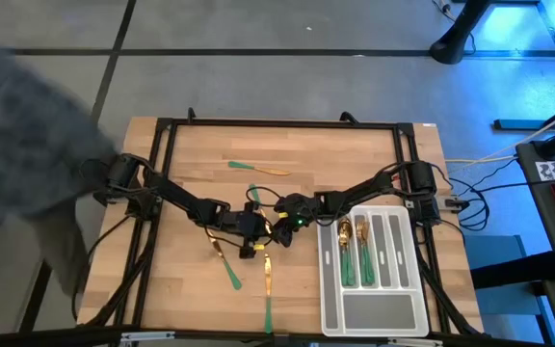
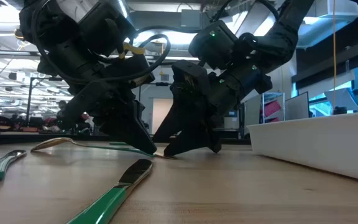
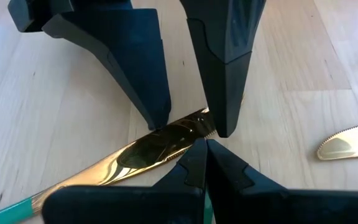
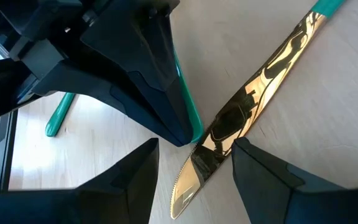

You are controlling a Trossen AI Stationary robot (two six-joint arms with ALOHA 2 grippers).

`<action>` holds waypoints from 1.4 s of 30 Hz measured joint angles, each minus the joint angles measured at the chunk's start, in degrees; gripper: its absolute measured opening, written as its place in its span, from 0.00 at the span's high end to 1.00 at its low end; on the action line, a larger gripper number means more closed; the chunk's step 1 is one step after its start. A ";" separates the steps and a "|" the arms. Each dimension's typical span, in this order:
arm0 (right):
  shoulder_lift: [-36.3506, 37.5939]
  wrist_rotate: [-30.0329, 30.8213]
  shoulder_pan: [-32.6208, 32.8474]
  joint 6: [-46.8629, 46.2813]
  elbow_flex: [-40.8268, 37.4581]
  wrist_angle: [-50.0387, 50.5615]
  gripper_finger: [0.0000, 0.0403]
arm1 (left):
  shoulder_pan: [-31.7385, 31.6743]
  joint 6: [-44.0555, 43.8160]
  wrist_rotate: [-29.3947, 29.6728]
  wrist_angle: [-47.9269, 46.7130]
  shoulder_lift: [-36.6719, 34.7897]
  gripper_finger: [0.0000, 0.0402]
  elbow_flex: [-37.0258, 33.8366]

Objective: Sort silverware
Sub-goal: Put the middle right green knife into the silverware rack

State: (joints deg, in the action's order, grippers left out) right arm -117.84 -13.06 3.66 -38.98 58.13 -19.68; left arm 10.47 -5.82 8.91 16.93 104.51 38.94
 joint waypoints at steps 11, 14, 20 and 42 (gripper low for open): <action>0.00 2.78 0.13 -3.19 0.04 0.00 0.50 | -0.06 0.04 0.44 2.16 1.61 1.00 0.00; 0.00 2.08 0.18 -4.07 0.02 -0.04 0.50 | 0.00 0.30 1.16 6.79 4.71 1.00 -0.04; 0.00 -1.03 0.06 -5.20 -0.19 -2.65 0.50 | 0.22 1.81 4.63 10.50 6.97 1.00 -0.15; 2.29 -3.09 1.58 0.17 0.45 3.99 0.50 | 0.14 2.43 4.85 12.19 7.49 1.00 0.04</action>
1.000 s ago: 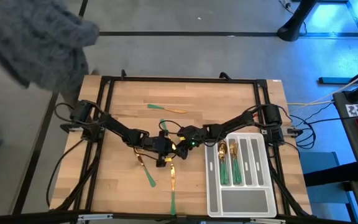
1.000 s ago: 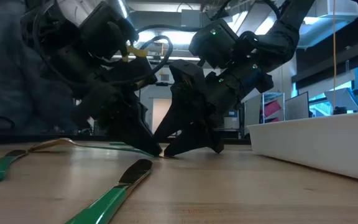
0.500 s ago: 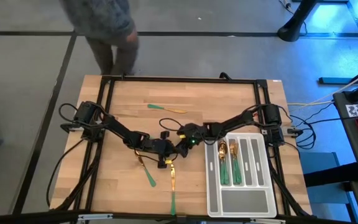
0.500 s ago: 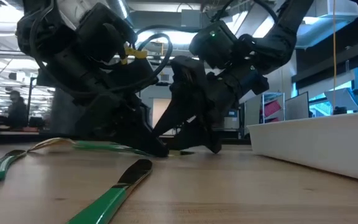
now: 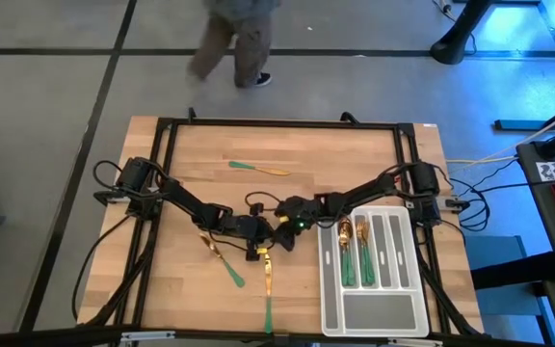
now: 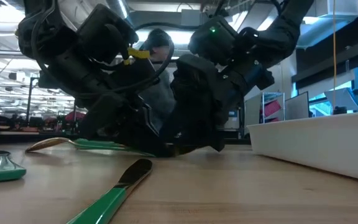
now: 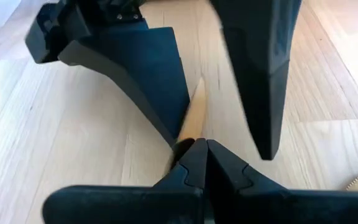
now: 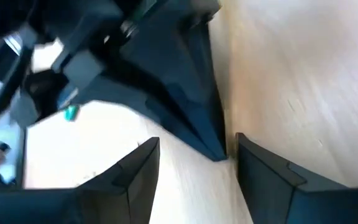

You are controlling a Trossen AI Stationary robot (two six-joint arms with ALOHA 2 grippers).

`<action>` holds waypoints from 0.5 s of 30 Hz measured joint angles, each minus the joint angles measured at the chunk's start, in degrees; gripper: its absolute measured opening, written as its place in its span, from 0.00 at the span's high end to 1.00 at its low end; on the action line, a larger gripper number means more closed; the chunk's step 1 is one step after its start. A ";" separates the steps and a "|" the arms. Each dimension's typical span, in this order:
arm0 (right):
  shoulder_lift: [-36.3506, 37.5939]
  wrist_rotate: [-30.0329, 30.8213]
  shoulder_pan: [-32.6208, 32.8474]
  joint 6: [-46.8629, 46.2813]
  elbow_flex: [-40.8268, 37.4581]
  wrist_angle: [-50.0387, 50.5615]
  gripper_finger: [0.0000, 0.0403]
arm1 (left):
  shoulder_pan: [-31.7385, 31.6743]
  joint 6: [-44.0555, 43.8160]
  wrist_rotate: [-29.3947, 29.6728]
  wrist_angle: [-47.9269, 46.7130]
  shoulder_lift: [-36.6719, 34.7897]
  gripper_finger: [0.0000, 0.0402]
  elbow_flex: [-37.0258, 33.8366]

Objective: Sort silverware
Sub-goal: Put the middle right green knife into the silverware rack

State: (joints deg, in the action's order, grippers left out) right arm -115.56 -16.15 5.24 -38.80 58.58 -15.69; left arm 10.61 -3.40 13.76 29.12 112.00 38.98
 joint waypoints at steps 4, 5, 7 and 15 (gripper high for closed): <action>-0.19 3.14 1.58 5.05 -0.02 2.09 0.50 | -0.04 -0.33 0.00 0.12 0.02 1.00 0.00; -0.21 3.76 1.94 5.92 -0.02 2.41 0.50 | -0.04 -0.37 0.00 0.12 0.02 1.00 0.00; -0.81 5.59 2.67 7.35 0.00 2.99 0.51 | -0.04 -0.48 0.07 0.12 0.02 1.00 0.00; -2.18 12.19 3.83 8.31 0.05 5.42 0.77 | -0.04 -1.03 0.25 0.20 0.02 1.00 0.00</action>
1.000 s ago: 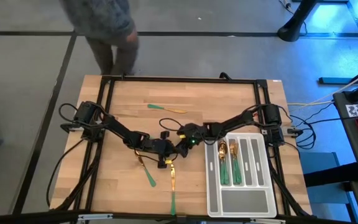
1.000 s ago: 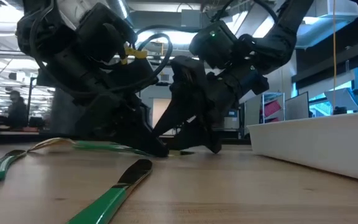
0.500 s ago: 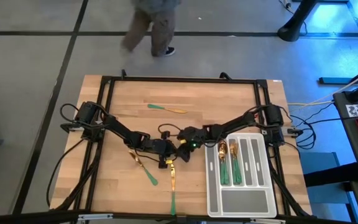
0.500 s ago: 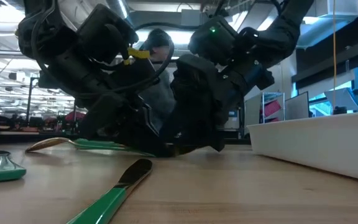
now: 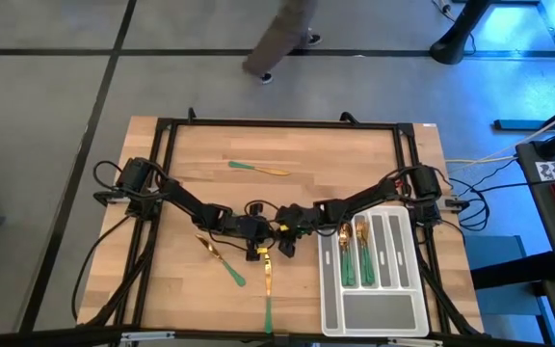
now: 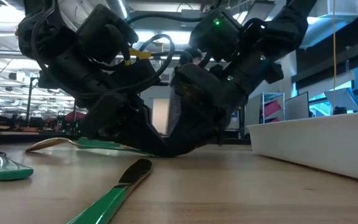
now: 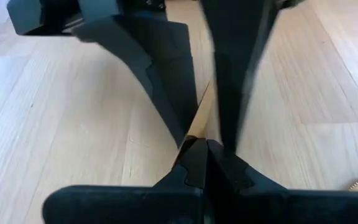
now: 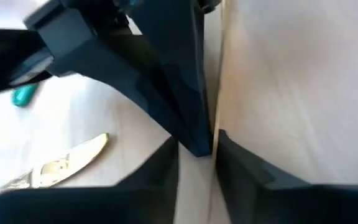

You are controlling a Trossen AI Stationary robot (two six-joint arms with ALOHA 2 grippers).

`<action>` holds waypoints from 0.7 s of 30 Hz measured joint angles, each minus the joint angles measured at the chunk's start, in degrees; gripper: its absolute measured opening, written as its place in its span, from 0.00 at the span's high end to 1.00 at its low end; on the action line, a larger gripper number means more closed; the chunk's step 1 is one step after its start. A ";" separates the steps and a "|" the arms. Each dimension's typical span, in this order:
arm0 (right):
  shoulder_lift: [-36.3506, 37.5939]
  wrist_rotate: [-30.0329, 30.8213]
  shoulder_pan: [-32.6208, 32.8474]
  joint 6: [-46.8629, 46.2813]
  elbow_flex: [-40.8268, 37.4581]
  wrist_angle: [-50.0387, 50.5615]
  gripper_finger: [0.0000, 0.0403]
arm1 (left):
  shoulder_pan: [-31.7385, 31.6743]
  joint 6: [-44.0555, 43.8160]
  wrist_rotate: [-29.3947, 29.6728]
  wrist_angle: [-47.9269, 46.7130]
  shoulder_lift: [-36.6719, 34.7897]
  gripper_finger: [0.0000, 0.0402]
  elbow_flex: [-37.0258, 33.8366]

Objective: Sort silverware
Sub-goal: Put the middle right green knife into the silverware rack

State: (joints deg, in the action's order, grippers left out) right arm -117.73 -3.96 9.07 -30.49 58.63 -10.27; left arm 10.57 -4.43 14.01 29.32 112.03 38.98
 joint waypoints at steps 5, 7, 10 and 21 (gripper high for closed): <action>0.02 1.42 0.07 0.76 -0.09 1.35 0.96 | 1.10 -0.91 1.02 -0.54 -0.73 1.00 -0.02; 0.04 2.43 0.11 -0.28 -0.07 2.05 0.95 | 1.66 -0.70 1.04 -1.42 -1.95 1.00 -0.03; 0.07 3.28 0.14 -1.05 -0.02 2.60 0.97 | 2.79 2.60 1.32 -3.25 -4.69 0.99 -0.14; 0.07 4.91 0.11 -1.33 -0.02 2.45 1.00 | 4.72 2.51 3.97 -34.05 -19.26 0.67 3.10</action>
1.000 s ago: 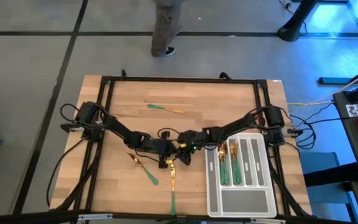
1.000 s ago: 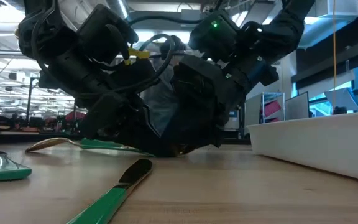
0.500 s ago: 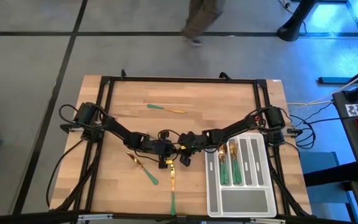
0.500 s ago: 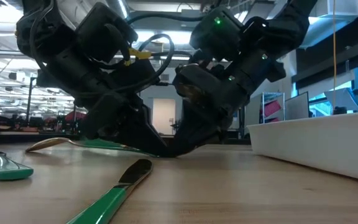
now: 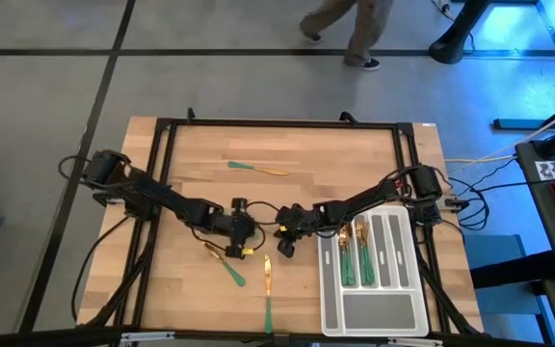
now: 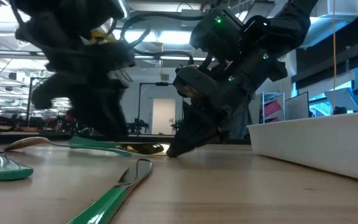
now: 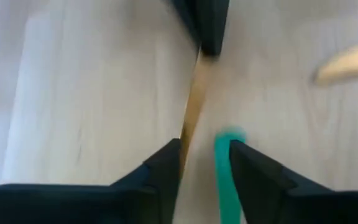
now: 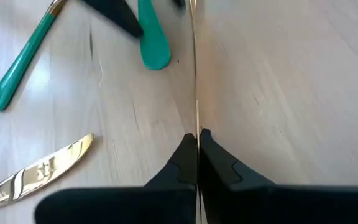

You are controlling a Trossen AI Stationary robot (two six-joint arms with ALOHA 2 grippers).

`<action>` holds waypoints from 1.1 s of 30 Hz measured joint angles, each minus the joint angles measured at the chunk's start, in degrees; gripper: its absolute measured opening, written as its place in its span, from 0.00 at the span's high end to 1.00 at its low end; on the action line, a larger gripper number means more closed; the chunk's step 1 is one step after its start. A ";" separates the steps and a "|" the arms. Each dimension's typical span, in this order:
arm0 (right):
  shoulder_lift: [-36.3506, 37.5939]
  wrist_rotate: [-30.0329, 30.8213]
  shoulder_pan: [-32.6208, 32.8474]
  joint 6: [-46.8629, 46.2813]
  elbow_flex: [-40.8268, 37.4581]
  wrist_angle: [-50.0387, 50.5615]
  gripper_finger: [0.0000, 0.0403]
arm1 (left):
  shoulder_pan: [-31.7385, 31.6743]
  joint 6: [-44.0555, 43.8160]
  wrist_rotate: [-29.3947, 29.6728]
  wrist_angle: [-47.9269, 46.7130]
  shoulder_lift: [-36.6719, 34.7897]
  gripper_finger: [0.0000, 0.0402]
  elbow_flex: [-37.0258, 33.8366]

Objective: Sort silverware
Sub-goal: Put the middle right green knife into the silverware rack

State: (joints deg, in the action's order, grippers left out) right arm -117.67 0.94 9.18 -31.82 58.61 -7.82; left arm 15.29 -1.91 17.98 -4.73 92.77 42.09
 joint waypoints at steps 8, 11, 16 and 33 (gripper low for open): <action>0.00 0.34 -0.05 0.14 -0.15 -0.80 1.00 | -1.33 -5.20 2.55 -13.17 -3.62 0.57 -1.01; 0.00 0.40 -0.05 0.15 -0.18 -0.95 1.00 | -2.09 -5.20 2.43 -10.21 -3.39 0.57 -2.98; -0.02 0.40 -0.09 0.68 -0.26 -1.24 1.00 | -3.01 -4.41 0.97 -0.40 -3.67 0.58 -8.09; -0.09 -0.56 -0.21 0.81 -0.39 -2.33 1.00 | -4.82 -5.54 -3.05 12.86 -3.52 0.53 -13.64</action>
State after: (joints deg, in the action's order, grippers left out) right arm -117.75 0.39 8.97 -31.00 58.22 -10.16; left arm 10.46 -7.45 14.93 8.14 89.25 28.45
